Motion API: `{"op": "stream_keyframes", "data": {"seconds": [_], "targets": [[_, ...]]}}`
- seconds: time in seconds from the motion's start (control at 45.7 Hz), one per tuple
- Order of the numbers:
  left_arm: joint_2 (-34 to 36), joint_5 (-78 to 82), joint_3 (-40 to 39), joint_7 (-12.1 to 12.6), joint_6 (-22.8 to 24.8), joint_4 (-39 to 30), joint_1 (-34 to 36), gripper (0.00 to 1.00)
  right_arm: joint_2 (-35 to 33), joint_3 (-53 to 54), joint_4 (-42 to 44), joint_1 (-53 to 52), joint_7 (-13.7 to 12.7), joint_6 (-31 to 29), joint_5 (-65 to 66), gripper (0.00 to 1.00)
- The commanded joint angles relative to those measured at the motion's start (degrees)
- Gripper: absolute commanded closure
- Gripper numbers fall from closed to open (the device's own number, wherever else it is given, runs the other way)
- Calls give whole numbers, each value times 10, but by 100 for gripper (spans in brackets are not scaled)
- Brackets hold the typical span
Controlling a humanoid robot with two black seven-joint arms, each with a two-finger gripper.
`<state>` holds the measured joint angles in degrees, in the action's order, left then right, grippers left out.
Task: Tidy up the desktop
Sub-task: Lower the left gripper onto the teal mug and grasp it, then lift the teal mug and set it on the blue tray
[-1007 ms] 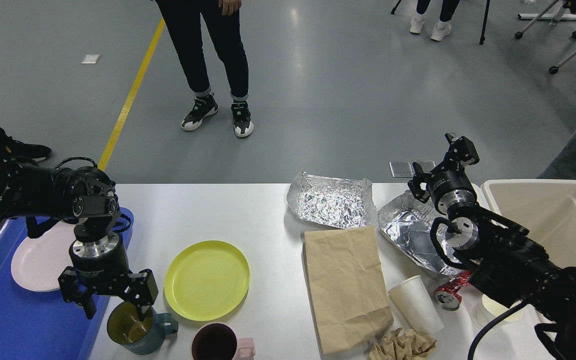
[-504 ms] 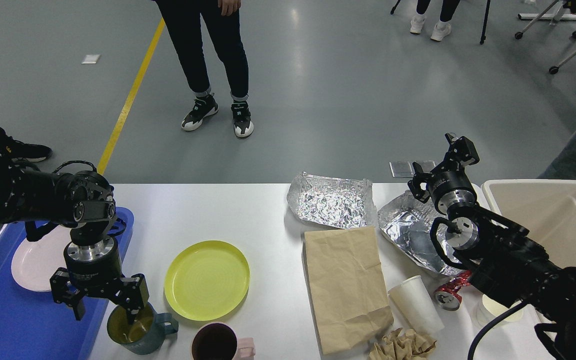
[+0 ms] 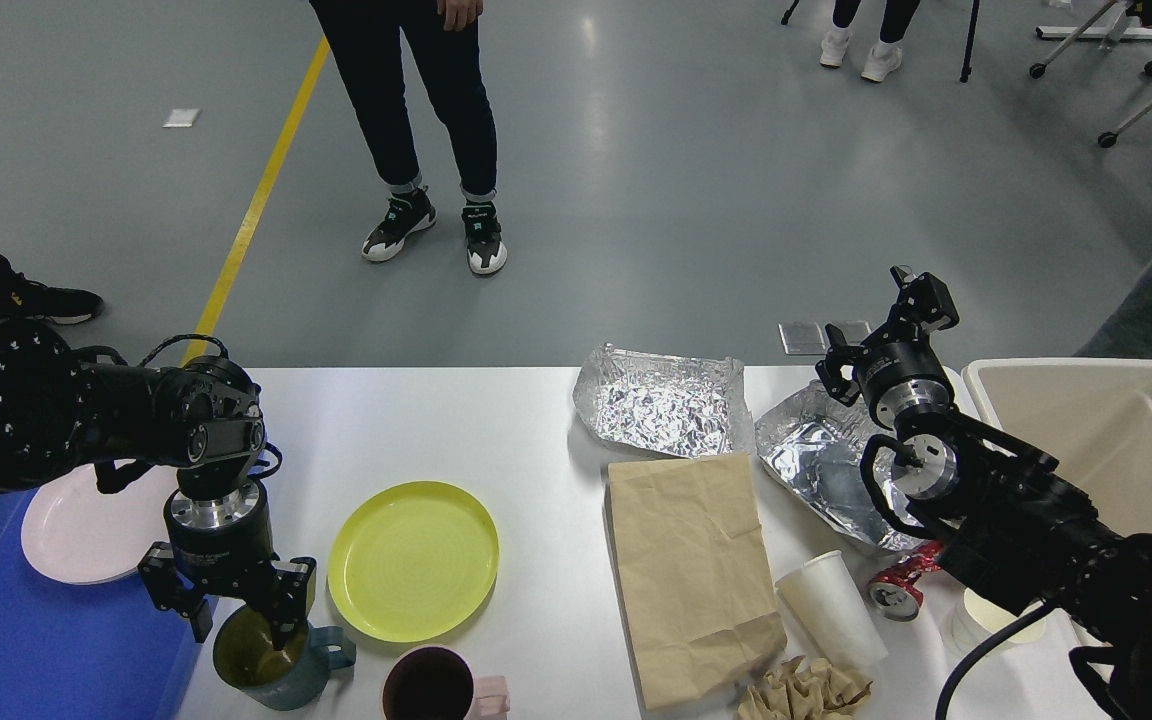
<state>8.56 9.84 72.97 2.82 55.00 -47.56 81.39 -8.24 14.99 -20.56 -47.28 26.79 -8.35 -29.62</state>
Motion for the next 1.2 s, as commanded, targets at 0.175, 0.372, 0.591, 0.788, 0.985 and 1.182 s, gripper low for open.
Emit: {"op": "stream_keyframes", "data": {"seconds": [0.175,0.372,0.591,0.788,0.985,1.182], "targets": [[-1,0,-1,-2,0,0,-5,59,0,0,0,0,-1,0,0,0],[-9,-2,-1,-3,0,-1,-12,85,1,0,0,0,0,0,0,0],[-12,-3,0,-3,0,-4,-17,100,1,0,0,0,0,0,0,0],[-12,-4,0,-3,0,-27,10,100,1,0,0,0,0,0,0,0],[-2,-5,1,-2,0,-120,94,100,0,0,0,0,0,0,0,0],[36,-7,9,-2,0,-161,140,100,0,0,0,0,0,0,0,0]]}}
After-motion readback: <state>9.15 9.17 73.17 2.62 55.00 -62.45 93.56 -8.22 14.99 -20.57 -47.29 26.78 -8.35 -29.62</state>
